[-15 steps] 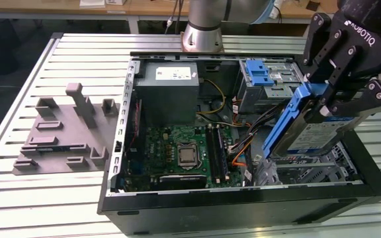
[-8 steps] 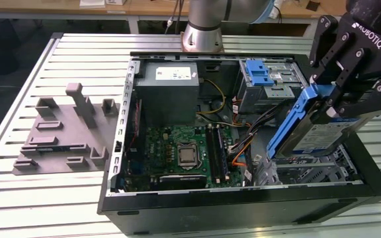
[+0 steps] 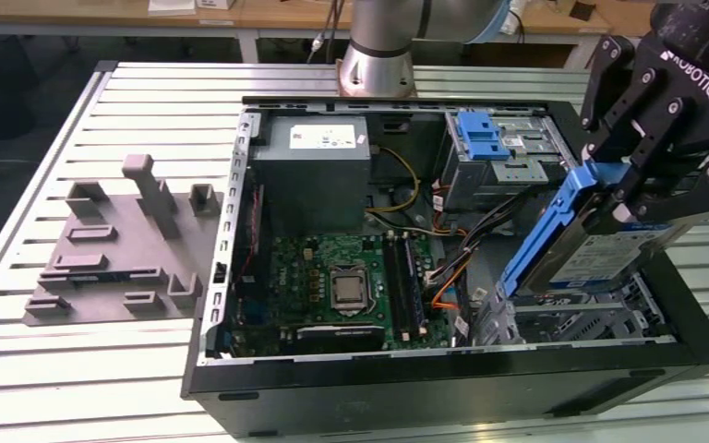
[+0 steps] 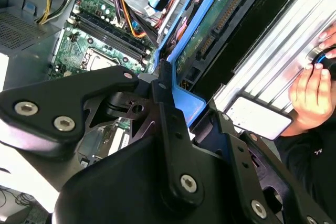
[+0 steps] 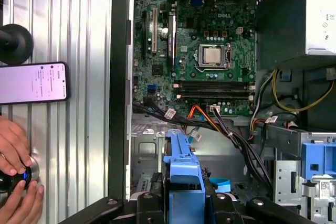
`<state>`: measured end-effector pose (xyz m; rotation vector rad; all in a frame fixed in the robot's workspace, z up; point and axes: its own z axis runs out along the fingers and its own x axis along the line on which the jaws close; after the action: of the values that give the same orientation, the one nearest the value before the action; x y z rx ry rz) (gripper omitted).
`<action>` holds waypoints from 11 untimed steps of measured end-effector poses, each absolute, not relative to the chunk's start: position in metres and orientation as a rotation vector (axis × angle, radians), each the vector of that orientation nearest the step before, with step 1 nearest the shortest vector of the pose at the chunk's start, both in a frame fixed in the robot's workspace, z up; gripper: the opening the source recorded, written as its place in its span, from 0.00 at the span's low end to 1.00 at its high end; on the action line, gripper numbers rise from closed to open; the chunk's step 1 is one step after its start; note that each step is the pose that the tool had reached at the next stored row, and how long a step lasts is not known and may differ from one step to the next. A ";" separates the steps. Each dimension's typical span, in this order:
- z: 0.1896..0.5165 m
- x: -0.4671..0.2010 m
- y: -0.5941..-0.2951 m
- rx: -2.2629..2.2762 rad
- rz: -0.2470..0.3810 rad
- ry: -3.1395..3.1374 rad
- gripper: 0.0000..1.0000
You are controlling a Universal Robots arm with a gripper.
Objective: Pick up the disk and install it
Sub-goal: 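Insert the disk into the insertion slot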
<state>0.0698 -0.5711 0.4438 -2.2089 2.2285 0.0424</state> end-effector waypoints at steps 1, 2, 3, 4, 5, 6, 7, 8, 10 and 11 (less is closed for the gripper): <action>0.444 0.070 -0.571 -2.209 0.042 2.229 0.36; 0.444 0.070 -0.571 -2.209 0.042 2.229 0.36; 0.444 0.070 -0.571 -2.209 0.042 2.228 0.36; 0.443 0.070 -0.571 -2.209 0.043 2.228 0.36; 0.443 0.070 -0.571 -2.209 0.042 2.228 0.36; 0.443 0.070 -0.571 -2.209 0.042 2.228 0.36; 0.443 0.070 -0.571 -2.209 0.042 2.228 0.36; 0.443 0.070 -0.571 -2.209 0.042 2.228 0.36; 0.443 0.070 -0.571 -2.209 0.042 2.228 0.36; 0.443 0.070 -0.571 -2.209 0.042 2.228 0.36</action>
<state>0.0702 -0.5713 0.4434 -2.2089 2.2284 0.0424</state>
